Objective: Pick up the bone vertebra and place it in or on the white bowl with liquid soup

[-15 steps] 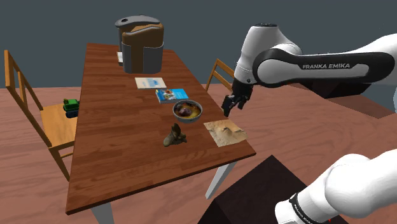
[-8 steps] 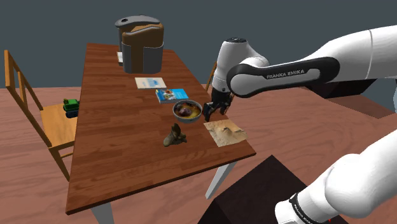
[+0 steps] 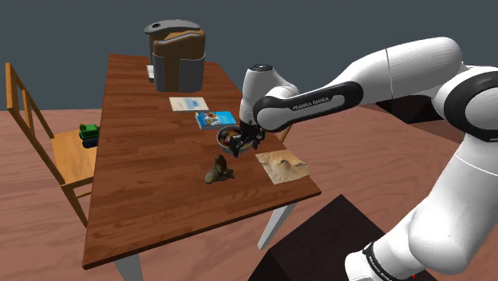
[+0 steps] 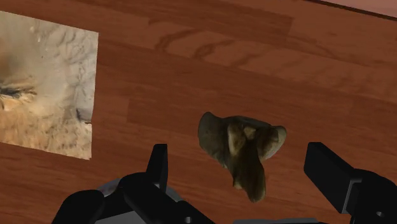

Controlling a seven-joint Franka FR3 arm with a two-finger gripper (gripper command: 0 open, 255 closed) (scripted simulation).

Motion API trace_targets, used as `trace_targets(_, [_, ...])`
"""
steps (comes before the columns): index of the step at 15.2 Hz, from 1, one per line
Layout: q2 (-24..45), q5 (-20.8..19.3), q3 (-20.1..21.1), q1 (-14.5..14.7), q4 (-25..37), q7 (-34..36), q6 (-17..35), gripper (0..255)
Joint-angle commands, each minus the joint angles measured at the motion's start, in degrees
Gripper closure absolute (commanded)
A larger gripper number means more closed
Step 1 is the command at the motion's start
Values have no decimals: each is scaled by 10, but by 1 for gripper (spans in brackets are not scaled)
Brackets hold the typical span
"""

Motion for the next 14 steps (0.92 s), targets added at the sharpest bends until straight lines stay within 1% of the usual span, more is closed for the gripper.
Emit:
trace_targets(1, [47, -15, -3, 10, 40, 19, 4, 0])
trace_targets(7, [180, -46, -18, 43, 166, 54, 6, 0])
trace_targets(14, [211, -57, -27, 46, 158, 61, 45, 0])
